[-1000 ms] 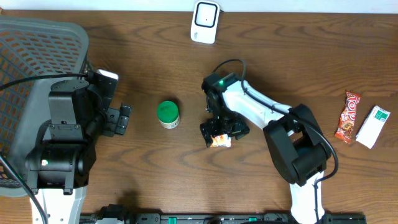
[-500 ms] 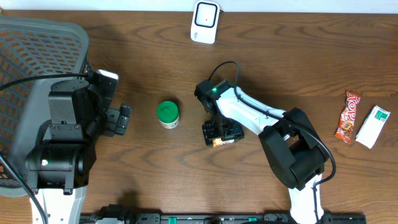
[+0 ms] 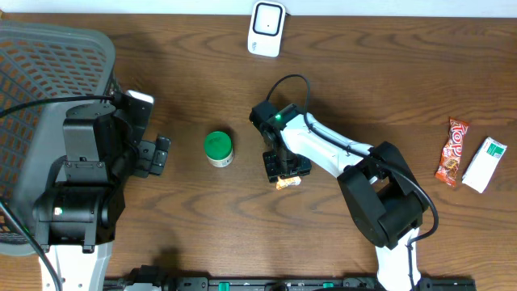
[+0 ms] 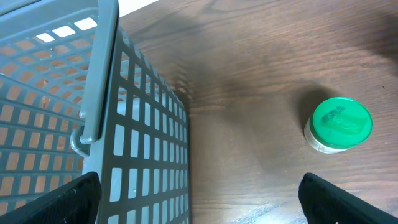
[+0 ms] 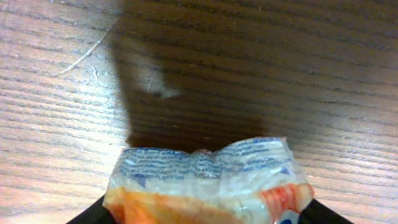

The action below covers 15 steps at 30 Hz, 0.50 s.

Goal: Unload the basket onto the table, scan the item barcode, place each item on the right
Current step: 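Rotate the held orange box to turn its barcode side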

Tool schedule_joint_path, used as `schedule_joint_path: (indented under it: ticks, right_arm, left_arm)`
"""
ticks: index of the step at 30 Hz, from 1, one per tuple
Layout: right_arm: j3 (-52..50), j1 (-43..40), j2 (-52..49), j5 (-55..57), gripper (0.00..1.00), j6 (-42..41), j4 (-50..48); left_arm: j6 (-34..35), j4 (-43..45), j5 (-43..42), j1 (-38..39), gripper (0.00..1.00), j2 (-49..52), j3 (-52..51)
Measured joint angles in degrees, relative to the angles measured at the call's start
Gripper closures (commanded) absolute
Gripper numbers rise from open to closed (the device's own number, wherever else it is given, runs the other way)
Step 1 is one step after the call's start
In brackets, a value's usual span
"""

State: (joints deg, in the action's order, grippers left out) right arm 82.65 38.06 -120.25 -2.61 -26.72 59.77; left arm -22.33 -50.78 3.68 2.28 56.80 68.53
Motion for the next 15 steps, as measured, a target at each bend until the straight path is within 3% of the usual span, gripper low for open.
schedule_joint_path:
  ticks: [8, 15]
  right_arm:
    - [0.6, 0.0, -0.9, 0.9, 0.41, 0.9, 9.0]
    - [7.5, -0.2, -2.3, -3.4, 0.4, 1.5, 20.2]
  left_arm:
    - [0.0, 0.0, 0.0, 0.0, 0.01, 0.0, 0.0]
    - [0.0, 0.0, 0.0, 0.0, 0.01, 0.0, 0.0]
